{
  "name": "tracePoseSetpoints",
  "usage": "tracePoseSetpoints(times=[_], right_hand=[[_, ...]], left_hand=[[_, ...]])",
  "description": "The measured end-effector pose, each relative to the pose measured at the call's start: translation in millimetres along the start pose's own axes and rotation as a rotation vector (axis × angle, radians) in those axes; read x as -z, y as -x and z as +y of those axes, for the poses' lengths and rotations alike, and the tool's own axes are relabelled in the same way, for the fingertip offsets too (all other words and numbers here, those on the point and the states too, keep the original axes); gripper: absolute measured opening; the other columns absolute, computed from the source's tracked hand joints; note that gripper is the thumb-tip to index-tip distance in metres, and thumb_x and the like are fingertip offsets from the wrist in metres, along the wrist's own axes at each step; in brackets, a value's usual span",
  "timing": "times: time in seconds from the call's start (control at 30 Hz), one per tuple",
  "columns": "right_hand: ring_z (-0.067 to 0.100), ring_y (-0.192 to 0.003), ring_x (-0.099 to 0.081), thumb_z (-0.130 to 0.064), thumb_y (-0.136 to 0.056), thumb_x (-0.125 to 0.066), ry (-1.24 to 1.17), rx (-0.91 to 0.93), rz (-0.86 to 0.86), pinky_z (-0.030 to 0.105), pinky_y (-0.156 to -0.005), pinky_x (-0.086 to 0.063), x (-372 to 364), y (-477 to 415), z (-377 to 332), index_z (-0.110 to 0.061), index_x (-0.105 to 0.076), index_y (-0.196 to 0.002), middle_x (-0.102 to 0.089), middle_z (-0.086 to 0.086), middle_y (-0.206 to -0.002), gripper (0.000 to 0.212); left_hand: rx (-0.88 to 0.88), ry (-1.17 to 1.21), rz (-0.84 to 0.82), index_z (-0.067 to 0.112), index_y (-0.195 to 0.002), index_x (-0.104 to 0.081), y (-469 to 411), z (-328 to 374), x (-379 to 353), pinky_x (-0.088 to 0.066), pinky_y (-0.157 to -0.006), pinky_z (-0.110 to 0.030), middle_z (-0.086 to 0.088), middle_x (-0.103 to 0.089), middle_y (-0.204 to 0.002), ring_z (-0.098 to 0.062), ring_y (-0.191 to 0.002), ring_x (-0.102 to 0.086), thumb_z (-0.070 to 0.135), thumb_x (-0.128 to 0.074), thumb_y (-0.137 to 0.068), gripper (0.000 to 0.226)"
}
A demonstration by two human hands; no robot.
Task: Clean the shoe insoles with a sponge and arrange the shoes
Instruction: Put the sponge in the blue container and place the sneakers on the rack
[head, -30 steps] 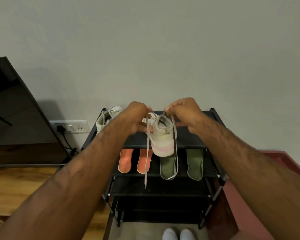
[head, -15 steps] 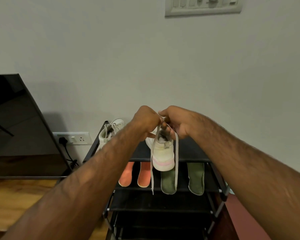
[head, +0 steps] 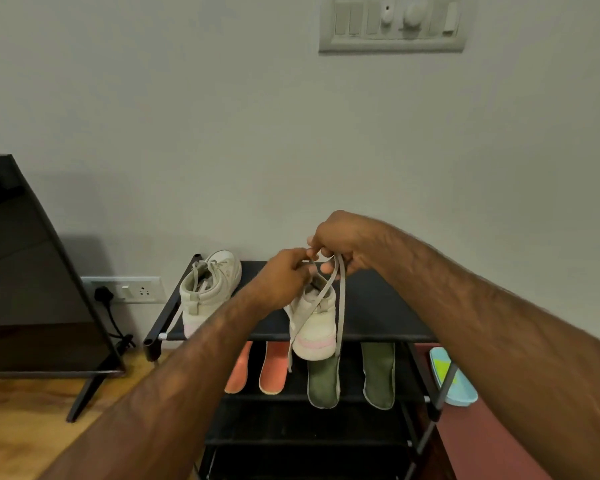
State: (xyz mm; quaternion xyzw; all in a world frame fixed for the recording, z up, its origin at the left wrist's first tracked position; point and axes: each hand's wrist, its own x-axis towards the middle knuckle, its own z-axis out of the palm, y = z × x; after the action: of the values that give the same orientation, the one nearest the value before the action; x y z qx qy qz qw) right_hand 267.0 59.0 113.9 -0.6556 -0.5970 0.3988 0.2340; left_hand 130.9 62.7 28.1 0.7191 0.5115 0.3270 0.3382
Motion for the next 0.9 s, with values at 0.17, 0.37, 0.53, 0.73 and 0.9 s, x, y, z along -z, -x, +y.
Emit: tracePoseSetpoints(times=[0.17,0.37,0.53,0.73,0.9], right_hand=[[0.018,-0.052,-0.057,-0.022,-0.108,-0.048,-0.086,-0.020,-0.055,0.032,-0.061,-0.058,-7,3,-2,-0.003,-0.065,-0.103,-0.058,0.009,-0.071,0.026],[0.021,-0.069,-0.068,-0.023,-0.108,-0.047,-0.170,0.000,-0.102,0.033,-0.063,-0.059,12,28,-16,-0.010,-0.065,-0.099,-0.067,0.006,-0.080,0.024],[0.016,-0.084,-0.055,-0.021,-0.105,-0.053,-0.061,0.098,-0.037,0.033,-0.083,-0.045,33,51,-25,-0.016,-0.068,-0.085,-0.065,0.000,-0.085,0.025],[0.016,-0.103,-0.050,-0.019,-0.100,-0.060,0.016,0.190,0.013,0.031,-0.088,-0.042,62,85,-44,-0.017,-0.071,-0.086,-0.058,0.000,-0.116,0.018],[0.012,-0.098,-0.051,-0.028,-0.103,-0.062,0.122,0.252,0.024,0.024,-0.081,-0.038,83,115,-60,-0.018,-0.076,-0.091,-0.059,-0.004,-0.114,0.021]], left_hand=[[0.046,0.056,0.073,0.009,-0.106,-0.069,-7,-3,-11,-0.058,-0.093,-0.044,-0.016,-0.075,-0.099,-0.023,-0.093,-0.072,0.009,-0.042,-0.107,0.026],[0.095,-0.118,0.100,0.008,-0.104,-0.068,-15,-2,-7,-0.061,-0.087,-0.046,-0.009,-0.073,-0.097,-0.027,-0.091,-0.072,0.014,-0.044,-0.107,0.025],[0.143,-0.147,0.128,0.007,-0.105,-0.067,-20,2,-10,-0.061,-0.077,-0.033,-0.007,-0.071,-0.094,-0.021,-0.084,-0.071,0.012,-0.048,-0.106,0.020],[0.184,-0.126,0.111,0.016,-0.088,-0.063,-18,9,-8,-0.062,-0.084,-0.035,-0.002,-0.068,-0.081,-0.019,-0.079,-0.069,0.009,-0.045,-0.105,0.026],[0.194,-0.130,0.100,0.017,-0.086,-0.062,-14,13,-7,-0.062,-0.086,-0.035,0.000,-0.067,-0.079,-0.016,-0.076,-0.066,0.011,-0.045,-0.106,0.027]])
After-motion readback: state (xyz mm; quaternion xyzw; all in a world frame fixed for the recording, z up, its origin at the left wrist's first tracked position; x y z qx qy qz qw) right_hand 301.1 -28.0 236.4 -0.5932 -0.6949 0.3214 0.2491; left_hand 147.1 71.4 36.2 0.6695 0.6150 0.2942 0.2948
